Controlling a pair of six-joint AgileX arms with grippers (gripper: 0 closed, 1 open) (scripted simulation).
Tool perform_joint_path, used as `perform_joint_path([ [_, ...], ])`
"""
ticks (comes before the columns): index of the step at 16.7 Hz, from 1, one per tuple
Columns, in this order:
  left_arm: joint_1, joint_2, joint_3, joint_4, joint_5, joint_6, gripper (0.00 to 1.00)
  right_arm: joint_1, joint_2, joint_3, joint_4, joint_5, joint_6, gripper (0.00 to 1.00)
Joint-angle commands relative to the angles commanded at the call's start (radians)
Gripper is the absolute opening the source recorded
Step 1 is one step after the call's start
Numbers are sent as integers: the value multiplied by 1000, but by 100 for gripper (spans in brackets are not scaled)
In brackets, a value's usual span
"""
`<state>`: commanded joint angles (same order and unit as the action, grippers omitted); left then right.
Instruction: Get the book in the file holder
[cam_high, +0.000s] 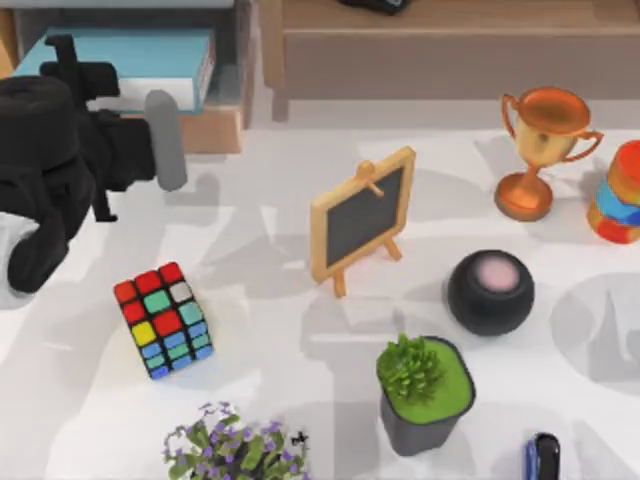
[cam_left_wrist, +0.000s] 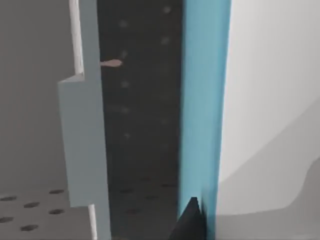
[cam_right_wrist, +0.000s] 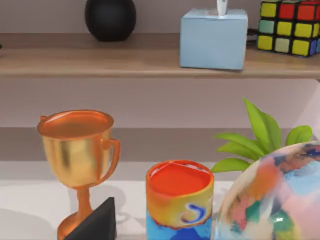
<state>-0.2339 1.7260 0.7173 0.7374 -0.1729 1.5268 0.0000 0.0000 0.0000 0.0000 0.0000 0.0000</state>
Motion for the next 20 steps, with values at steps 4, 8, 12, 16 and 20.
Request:
perform_joint_path([
  [4, 6, 33, 16, 15, 3, 5, 0, 0, 0, 0, 0, 0, 0, 100],
  [8, 2, 32, 15, 14, 3, 6, 0, 0, 0, 0, 0, 0, 0, 100],
  [12, 19, 88, 85, 11, 10, 8, 0, 0, 0, 0, 0, 0, 0, 100],
  [16, 21, 139, 132, 6, 20, 9, 0, 0, 0, 0, 0, 0, 0, 100],
  [20, 21, 139, 132, 6, 20, 9, 8, 0, 0, 0, 0, 0, 0, 100],
])
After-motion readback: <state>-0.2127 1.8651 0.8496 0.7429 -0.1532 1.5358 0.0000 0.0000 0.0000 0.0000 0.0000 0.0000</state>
